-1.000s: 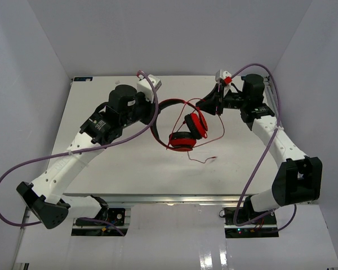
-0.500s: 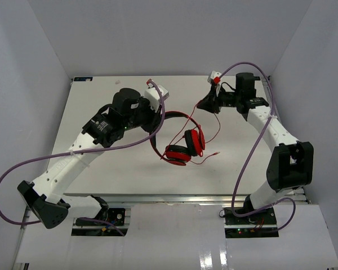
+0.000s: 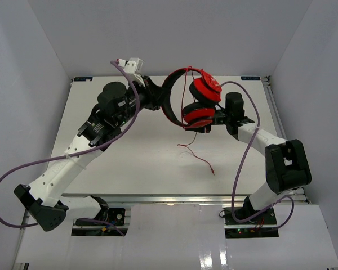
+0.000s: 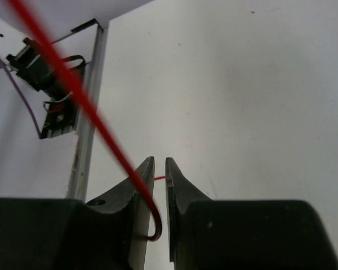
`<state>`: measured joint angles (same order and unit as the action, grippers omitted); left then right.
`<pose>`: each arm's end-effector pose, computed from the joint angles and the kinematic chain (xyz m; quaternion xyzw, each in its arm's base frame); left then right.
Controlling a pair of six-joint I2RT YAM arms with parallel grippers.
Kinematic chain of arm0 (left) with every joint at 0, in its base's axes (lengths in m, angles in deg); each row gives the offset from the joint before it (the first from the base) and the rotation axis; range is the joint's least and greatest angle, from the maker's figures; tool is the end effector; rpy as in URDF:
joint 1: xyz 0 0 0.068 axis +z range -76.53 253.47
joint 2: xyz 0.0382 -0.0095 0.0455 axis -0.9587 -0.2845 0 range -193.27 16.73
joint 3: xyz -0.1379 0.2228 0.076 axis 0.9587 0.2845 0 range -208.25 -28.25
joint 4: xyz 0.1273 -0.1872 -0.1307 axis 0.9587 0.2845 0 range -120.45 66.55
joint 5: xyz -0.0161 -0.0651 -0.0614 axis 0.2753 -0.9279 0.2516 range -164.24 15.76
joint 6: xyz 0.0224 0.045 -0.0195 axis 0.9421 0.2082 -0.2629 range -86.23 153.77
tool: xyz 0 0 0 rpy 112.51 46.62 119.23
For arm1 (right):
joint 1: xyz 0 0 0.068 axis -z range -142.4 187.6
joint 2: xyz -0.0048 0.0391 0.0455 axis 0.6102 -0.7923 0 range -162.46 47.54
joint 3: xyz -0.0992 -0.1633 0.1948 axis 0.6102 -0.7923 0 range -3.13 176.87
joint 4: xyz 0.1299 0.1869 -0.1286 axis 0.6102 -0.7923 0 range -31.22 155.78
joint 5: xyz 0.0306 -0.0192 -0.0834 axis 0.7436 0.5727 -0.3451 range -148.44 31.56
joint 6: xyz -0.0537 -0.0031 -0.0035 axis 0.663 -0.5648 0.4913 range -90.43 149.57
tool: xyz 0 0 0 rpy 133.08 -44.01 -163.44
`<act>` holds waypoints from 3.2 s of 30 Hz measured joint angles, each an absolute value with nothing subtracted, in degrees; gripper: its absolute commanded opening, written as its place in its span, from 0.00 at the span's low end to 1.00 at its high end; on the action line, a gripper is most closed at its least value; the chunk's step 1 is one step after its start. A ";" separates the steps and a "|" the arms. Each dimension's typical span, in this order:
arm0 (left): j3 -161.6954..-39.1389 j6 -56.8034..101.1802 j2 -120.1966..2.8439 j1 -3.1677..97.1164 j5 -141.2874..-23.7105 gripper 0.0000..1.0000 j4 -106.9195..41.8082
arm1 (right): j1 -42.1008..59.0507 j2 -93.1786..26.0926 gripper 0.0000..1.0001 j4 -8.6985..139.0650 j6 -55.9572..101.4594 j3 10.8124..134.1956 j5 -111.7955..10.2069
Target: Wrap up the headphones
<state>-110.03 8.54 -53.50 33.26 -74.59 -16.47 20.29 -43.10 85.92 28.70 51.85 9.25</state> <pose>0.2046 -0.1733 0.4652 0.0963 0.7155 -0.3759 0.5810 0.3160 0.1330 0.2601 -0.4282 0.6062 0.5172 0.4263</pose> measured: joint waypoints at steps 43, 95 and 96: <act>-97.64 32.79 -70.40 40.26 -34.92 0.00 -31.82 | -2.64 -15.37 0.08 44.82 67.74 64.39 -49.30; -99.54 13.42 -50.29 40.87 -92.96 0.00 -31.90 | 7.59 -32.57 0.14 107.52 9.29 42.13 12.05; -99.49 12.30 -50.26 40.85 -90.50 0.00 -32.61 | 7.58 -32.27 0.13 108.70 8.31 40.83 11.91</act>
<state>-99.49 12.30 -50.26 40.85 -90.50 -32.61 7.58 -32.27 108.70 8.31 40.83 11.91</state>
